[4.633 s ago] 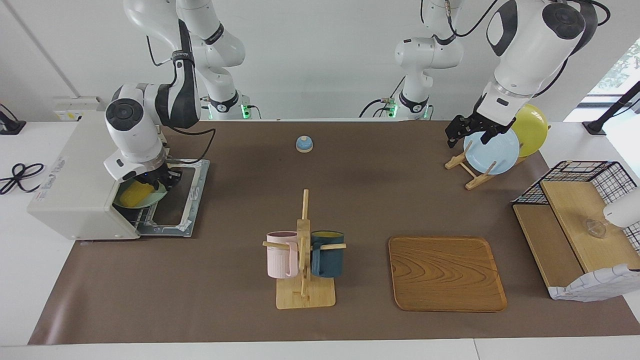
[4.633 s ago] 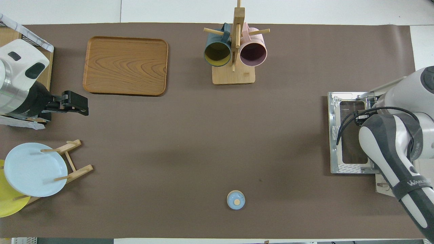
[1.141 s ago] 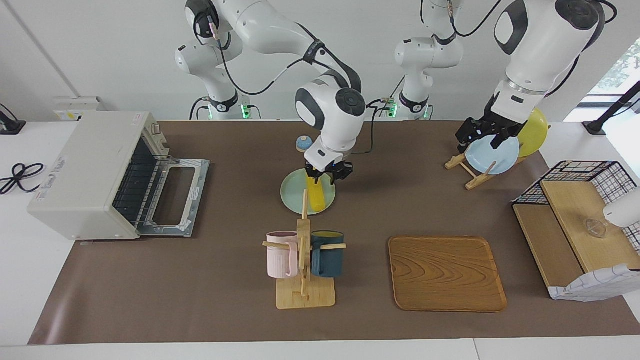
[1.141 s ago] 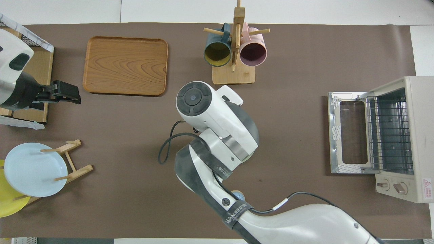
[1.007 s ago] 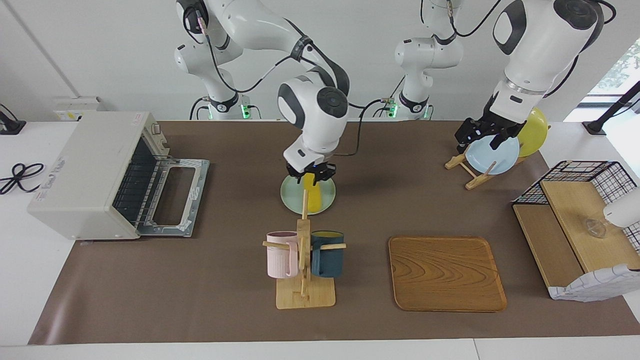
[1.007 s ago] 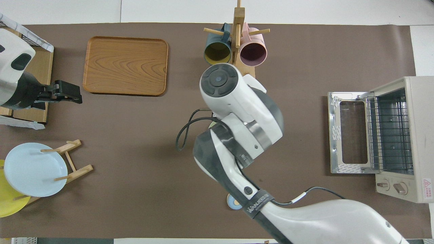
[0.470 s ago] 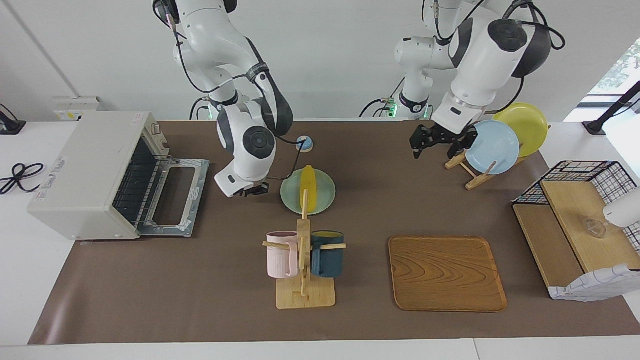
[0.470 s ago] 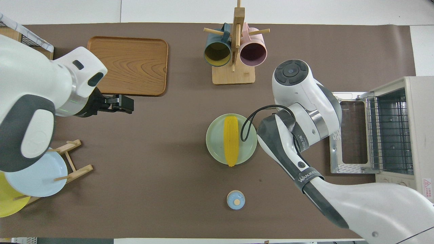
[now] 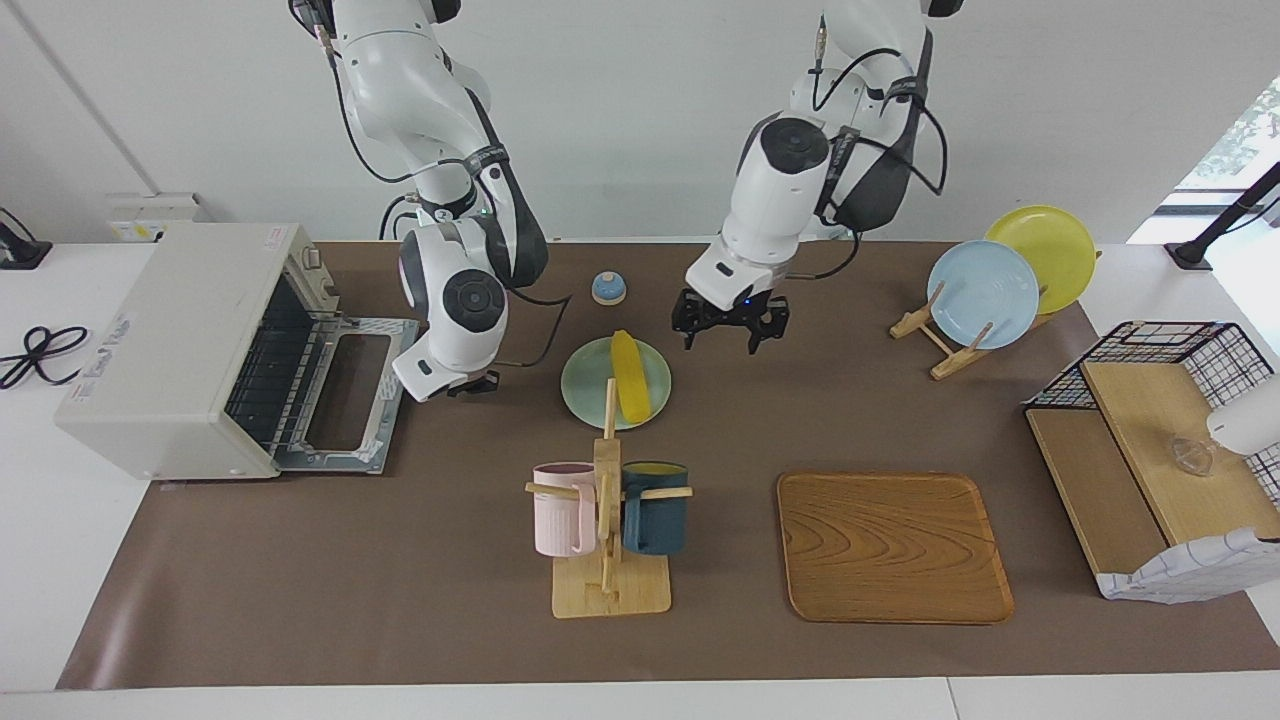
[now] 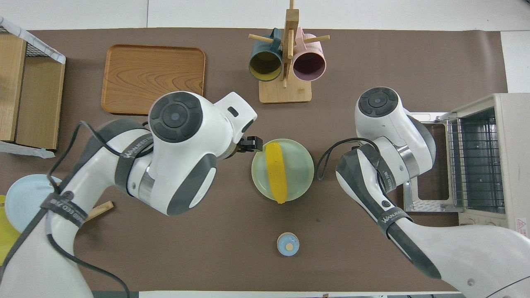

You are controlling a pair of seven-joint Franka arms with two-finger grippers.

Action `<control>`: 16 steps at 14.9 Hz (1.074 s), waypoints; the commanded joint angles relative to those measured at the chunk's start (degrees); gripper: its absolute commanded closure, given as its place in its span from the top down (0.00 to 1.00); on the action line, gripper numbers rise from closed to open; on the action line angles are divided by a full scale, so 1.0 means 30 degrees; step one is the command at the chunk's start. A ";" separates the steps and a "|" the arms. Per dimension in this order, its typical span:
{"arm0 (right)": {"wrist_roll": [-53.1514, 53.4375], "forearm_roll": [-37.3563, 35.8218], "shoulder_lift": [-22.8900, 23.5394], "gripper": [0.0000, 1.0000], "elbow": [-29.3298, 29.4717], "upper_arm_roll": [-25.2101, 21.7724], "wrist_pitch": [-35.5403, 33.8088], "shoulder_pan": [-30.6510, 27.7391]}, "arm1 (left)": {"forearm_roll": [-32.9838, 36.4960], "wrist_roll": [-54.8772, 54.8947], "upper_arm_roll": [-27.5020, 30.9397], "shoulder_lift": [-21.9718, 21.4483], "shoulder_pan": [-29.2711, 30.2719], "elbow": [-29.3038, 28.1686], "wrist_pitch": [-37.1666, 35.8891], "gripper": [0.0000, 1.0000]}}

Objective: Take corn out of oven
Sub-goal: 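Grasp the yellow corn with the left gripper while the right gripper withdraws, then carry the corn to the wooden tray while the right gripper returns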

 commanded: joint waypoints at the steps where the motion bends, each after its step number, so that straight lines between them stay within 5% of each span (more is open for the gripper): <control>1: -0.0238 -0.0869 -0.0864 0.00 -0.1428 0.0265 0.0939 -0.0486 | -0.0210 -0.1678 0.0388 0.1455 -0.1653 -0.0283 0.2187 1.00; 7: -0.1055 -0.1604 -0.0923 0.00 -0.2309 0.0265 0.1731 -0.1423 | 0.0053 -0.2916 0.0447 0.3804 -0.2917 -0.0019 0.4594 1.00; 16: -0.2140 -0.2630 -0.0953 0.02 -0.2311 0.0236 0.1441 -0.2537 | 0.0230 -0.3294 0.0476 0.4071 -0.3269 -0.0486 0.4830 1.00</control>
